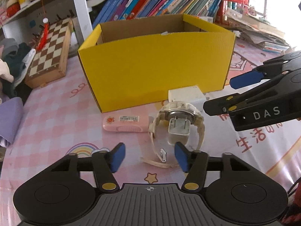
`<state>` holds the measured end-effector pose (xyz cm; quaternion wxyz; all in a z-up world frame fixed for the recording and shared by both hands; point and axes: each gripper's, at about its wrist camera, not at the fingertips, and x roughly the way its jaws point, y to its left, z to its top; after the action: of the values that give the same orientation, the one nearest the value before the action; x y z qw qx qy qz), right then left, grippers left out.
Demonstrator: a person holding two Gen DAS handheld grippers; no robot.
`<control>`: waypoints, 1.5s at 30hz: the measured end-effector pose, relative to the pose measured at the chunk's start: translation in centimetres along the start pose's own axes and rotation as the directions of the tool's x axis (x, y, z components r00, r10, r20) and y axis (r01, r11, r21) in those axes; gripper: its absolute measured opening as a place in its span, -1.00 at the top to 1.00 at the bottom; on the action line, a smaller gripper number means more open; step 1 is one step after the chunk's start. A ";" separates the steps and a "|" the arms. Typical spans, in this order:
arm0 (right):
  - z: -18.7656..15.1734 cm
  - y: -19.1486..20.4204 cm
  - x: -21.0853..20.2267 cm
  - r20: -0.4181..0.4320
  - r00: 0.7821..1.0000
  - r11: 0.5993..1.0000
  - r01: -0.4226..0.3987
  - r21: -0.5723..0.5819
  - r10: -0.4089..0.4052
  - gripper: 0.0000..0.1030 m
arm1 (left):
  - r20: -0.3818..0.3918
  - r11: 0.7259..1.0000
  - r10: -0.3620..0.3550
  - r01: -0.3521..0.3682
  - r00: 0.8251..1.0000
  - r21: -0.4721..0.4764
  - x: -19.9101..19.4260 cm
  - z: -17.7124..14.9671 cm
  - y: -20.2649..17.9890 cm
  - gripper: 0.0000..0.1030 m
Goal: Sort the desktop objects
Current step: 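Close the left gripper on the wristwatch while the right gripper approaches the white charger, then lift the watch with the left gripper while the right gripper grasps and lifts the charger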
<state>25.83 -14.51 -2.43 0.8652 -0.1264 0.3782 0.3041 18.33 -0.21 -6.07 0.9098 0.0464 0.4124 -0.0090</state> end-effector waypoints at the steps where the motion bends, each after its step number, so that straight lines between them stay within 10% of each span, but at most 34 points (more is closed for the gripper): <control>1: 0.0 0.0 0.2 -0.006 1.000 1.000 -0.003 -0.005 0.003 -0.33 | -0.007 1.000 -0.001 0.001 1.000 -0.004 0.3 0.1 0.0 0.04; 14: 1.1 -0.1 1.3 0.001 1.000 1.000 -0.026 -0.007 0.026 -0.32 | 0.005 0.994 -0.084 0.084 0.996 -0.065 0.2 0.4 1.2 0.92; 45: 2.1 -0.4 5.7 -0.121 0.992 0.989 -0.016 0.145 0.034 -0.34 | 0.190 0.958 -0.089 0.136 0.978 -0.253 -4.6 0.7 5.8 0.91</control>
<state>30.26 -11.42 -5.19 0.8431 -0.0776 0.4532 0.2787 16.16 5.42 -1.76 0.9387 -0.1000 0.3298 -0.0099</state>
